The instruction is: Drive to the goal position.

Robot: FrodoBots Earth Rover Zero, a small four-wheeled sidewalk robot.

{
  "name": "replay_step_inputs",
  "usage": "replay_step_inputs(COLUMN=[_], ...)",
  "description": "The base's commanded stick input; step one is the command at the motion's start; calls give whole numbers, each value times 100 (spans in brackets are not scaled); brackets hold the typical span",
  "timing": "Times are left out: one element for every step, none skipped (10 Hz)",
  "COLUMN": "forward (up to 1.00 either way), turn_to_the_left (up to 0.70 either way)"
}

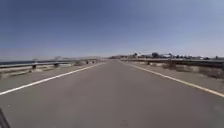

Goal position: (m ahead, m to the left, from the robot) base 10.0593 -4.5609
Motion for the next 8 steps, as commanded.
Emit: replay_step_inputs(forward=[100,100,100,100,100,100,100,100], turn_to_the_left=[0,0,0,0,0,0,0,0])
